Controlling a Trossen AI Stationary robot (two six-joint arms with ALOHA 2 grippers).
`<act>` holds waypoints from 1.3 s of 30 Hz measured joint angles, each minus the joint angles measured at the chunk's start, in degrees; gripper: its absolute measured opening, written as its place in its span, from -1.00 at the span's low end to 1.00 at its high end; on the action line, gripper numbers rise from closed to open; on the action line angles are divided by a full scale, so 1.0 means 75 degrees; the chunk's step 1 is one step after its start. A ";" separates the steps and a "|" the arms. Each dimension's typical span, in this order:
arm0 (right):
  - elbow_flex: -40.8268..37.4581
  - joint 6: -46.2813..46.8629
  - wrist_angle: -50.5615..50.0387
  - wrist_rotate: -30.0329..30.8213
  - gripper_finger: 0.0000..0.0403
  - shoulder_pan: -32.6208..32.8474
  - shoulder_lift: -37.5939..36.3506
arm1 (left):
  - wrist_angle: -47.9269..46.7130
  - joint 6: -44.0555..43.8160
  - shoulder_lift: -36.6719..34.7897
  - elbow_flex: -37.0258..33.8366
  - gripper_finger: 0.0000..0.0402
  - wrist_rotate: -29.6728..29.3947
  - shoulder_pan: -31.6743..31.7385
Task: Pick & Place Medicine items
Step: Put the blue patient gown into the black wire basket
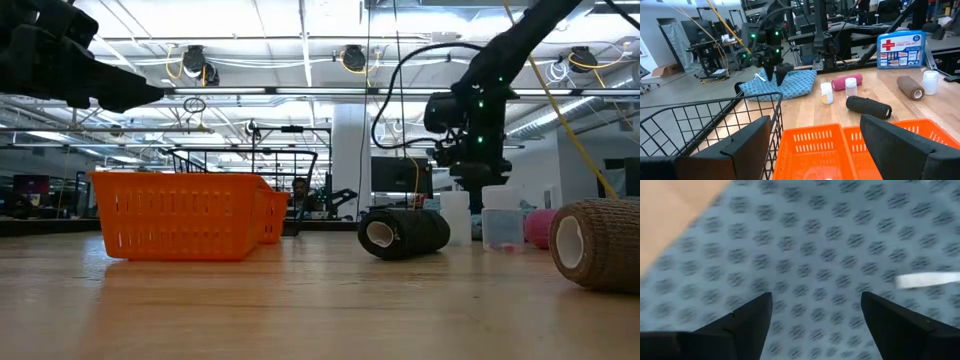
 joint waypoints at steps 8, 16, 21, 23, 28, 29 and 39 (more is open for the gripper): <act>-0.0255 0.0212 -0.0114 -0.0006 0.48 0.0027 0.0002 | 0.0001 0.0000 0.0002 0.0000 0.54 0.0000 0.0000; -0.0233 0.0215 -0.0582 -0.0078 0.48 0.0091 -0.0028 | 0.0000 -0.0001 0.0001 0.0000 0.54 0.0000 0.0000; 0.0295 0.0471 -0.1184 -0.0065 0.48 0.0156 -0.0166 | 0.0003 0.0000 0.0000 0.0000 0.54 0.0000 -0.0003; 0.0557 0.0792 -0.1439 0.0052 0.48 0.0249 -0.0309 | 0.0003 -0.0001 0.0000 0.0000 0.55 -0.0001 0.0000; 0.0443 0.1699 -0.1424 0.0075 0.48 0.0556 -0.0556 | 0.0000 -0.0002 0.0000 0.0000 0.54 0.0000 0.0000; 0.0309 0.1792 -0.1373 0.0079 0.48 0.0605 -0.0550 | 0.0001 0.0000 0.0002 0.0000 0.54 0.0000 0.0000; -0.1444 0.2546 0.0454 -0.0292 0.48 0.0723 0.0041 | 0.0003 -0.0001 0.0000 -0.0001 0.54 0.0000 -0.0002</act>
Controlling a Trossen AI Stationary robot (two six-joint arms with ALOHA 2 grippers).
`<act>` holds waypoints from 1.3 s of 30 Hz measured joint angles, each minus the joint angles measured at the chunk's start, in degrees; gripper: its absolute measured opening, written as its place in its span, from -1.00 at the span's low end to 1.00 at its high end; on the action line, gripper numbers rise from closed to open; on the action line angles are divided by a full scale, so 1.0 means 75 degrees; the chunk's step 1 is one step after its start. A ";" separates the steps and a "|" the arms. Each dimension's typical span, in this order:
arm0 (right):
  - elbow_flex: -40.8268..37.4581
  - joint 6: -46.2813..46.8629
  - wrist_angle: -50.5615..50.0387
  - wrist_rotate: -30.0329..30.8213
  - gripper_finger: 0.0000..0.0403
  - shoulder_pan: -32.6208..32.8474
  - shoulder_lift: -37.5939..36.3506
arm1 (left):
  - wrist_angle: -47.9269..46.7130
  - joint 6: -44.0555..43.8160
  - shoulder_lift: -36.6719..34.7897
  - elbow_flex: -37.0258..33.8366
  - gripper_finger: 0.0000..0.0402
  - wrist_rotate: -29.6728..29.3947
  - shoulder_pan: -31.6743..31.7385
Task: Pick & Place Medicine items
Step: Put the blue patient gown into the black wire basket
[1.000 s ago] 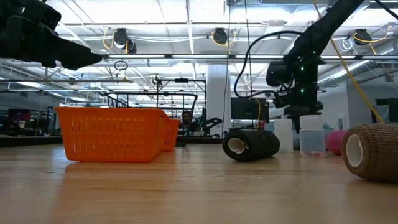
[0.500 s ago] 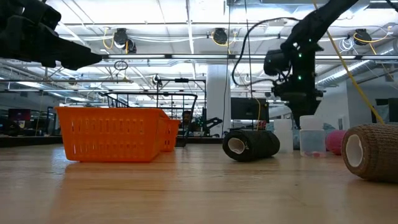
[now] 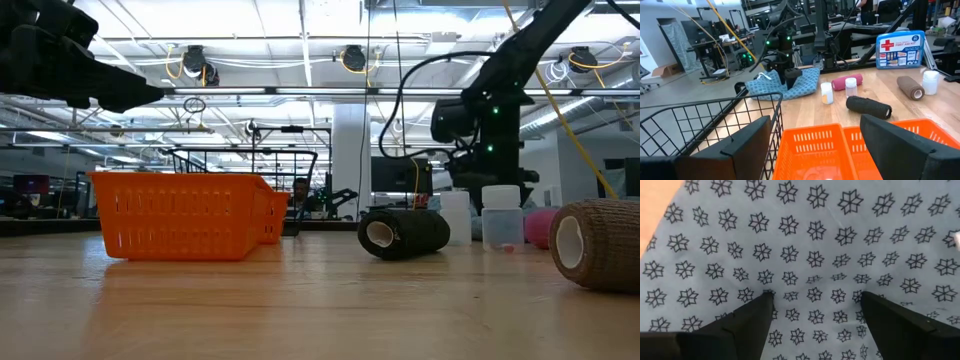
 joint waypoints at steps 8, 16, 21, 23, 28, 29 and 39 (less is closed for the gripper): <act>-0.0236 0.0048 0.0381 0.0029 0.34 0.0006 0.0076 | -0.0002 -0.0001 0.0000 0.0001 0.54 0.0000 0.0002; -0.0248 -0.0154 0.0353 0.0021 -0.39 0.0009 0.0082 | 0.0000 -0.0001 0.0001 -0.0001 0.54 0.0000 0.0000; -0.0257 -0.0467 0.0384 0.0045 -0.92 0.0009 0.0085 | -0.0001 0.0001 0.0000 0.0001 0.54 0.0000 0.0001; -0.0257 -0.0551 0.0432 0.0042 -0.94 0.0009 0.0085 | 0.0000 -0.0001 0.0000 0.0000 0.54 0.0000 0.0001; -0.0256 -0.0896 0.0818 -0.0178 -0.98 0.0009 -0.0039 | 0.0000 -0.0001 0.0000 0.0000 0.54 0.0000 0.0002; -0.0254 -0.0946 0.0973 -0.0263 -0.98 0.0001 -0.0152 | 0.0000 -0.0001 0.0002 0.0001 0.54 0.0000 -0.0001; -0.0280 -0.0955 0.2366 -0.1588 -1.00 0.0011 -0.2632 | -0.0002 -0.0001 0.0000 0.0001 0.54 0.0000 -0.0001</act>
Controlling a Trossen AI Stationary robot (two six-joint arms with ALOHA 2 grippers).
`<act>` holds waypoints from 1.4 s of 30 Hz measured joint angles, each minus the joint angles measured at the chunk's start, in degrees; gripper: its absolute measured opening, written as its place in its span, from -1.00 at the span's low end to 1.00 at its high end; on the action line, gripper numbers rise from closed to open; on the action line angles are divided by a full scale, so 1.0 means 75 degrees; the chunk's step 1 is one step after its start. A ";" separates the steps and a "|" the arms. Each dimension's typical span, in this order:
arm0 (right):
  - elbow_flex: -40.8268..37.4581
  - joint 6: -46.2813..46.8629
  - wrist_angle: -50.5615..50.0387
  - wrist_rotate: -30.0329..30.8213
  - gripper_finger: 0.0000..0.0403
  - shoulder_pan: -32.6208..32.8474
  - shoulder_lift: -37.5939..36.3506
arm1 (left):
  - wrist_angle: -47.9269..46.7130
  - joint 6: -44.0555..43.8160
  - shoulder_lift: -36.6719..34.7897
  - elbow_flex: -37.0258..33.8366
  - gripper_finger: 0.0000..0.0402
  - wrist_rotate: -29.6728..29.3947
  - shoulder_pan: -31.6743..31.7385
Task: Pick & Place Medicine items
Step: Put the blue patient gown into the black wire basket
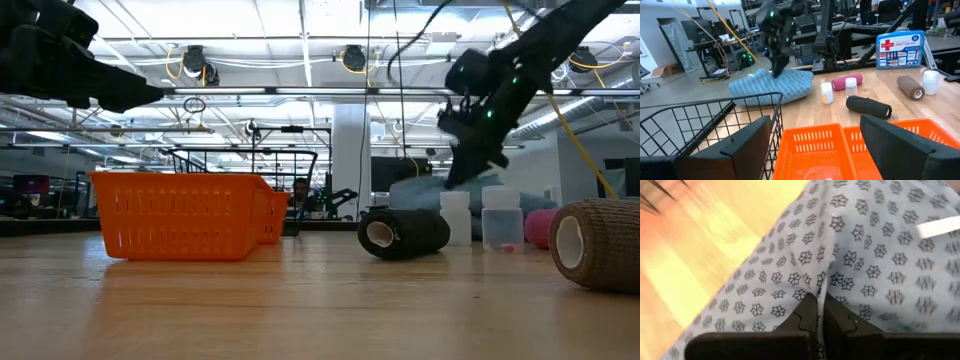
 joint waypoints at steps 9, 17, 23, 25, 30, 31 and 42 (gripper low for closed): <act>0.0003 -0.0199 0.0224 -0.0035 -1.00 -0.0017 -0.0838 | -0.0001 0.0000 0.0001 -0.0001 0.54 -0.0003 0.0002; -0.0767 -0.0263 0.1322 0.0179 -0.98 -0.0017 0.0428 | 0.0002 -0.0001 0.0002 0.0000 0.54 -0.0003 0.0003; -0.1483 -0.0398 0.2792 0.0236 -0.80 -0.0017 0.1342 | -0.0001 -0.0001 0.0000 0.0000 0.54 -0.0003 0.0002; -0.1483 -0.0602 0.2807 0.0230 -0.67 -0.0016 0.1382 | -0.0001 0.0001 0.0003 -0.0001 0.55 -0.0003 0.0001; -0.1337 -0.0962 0.2683 0.0210 -0.27 0.0044 0.0801 | 0.0002 -0.0001 0.0000 0.0000 0.54 -0.0003 0.0003; -0.1292 -0.1056 0.2629 0.0208 -0.18 0.0080 0.0579 | -0.0001 0.0002 0.0003 0.0000 0.55 -0.0003 0.0003; -0.1204 -0.2126 0.0518 -0.0002 0.45 0.2432 -0.1351 | -0.0001 0.0000 0.0000 0.0000 0.54 -0.0003 0.0001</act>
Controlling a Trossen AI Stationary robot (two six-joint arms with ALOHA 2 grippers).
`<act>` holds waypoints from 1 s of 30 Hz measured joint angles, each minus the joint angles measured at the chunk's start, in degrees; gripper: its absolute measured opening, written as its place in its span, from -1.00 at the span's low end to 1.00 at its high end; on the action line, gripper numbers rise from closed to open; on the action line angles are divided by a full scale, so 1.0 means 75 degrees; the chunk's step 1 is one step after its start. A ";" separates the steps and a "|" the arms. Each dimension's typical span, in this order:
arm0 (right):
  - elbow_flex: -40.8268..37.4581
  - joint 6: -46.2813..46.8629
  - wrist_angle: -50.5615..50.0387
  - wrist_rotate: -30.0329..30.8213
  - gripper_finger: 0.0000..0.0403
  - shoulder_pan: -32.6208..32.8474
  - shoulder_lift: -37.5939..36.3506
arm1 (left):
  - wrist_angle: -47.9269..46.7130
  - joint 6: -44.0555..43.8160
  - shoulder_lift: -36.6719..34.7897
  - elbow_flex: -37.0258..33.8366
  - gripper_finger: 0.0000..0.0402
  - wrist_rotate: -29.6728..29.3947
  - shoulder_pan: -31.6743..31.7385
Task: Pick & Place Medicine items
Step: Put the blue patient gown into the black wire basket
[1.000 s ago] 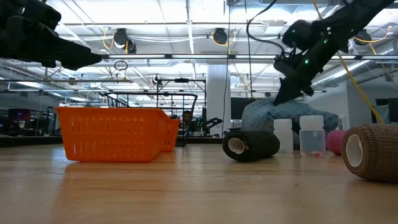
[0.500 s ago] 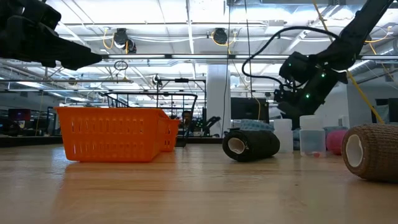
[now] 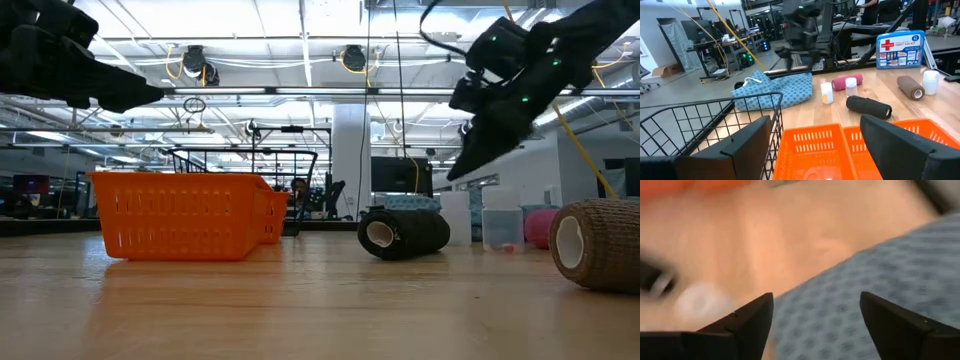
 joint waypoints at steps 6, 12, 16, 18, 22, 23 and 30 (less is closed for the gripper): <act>0.0000 -0.0269 -0.0701 0.1456 0.44 0.1489 0.0591 | 0.0000 -0.0001 0.0000 0.0000 0.55 -0.0003 -0.0001; 0.0000 -0.0699 -0.0342 0.2382 0.43 0.1772 0.1810 | 0.0001 0.0002 0.0003 0.0000 0.54 0.0000 0.0000; 0.0017 -0.1210 0.0000 0.3335 0.43 0.1707 0.2531 | 0.0003 0.0002 0.0003 0.0000 0.54 0.0000 0.0002; 0.0029 -0.1374 0.0210 0.3708 0.43 0.1641 0.2801 | 0.0000 -0.0001 0.0003 0.0000 0.54 0.0000 -0.0001; 0.0032 -0.1309 0.0390 0.3850 0.38 0.1457 0.3169 | 0.0000 -0.0001 0.0002 0.0000 0.55 0.0000 -0.0001; 0.0031 -0.1221 0.0385 0.3858 0.34 0.1406 0.3263 | 0.0000 -0.0001 0.0001 -0.0002 0.54 -0.0002 0.0002; -0.0204 -0.0960 0.0414 0.3814 -0.36 0.1125 0.3690 | 0.0000 0.0001 0.0003 -0.0002 0.54 -0.0001 0.0001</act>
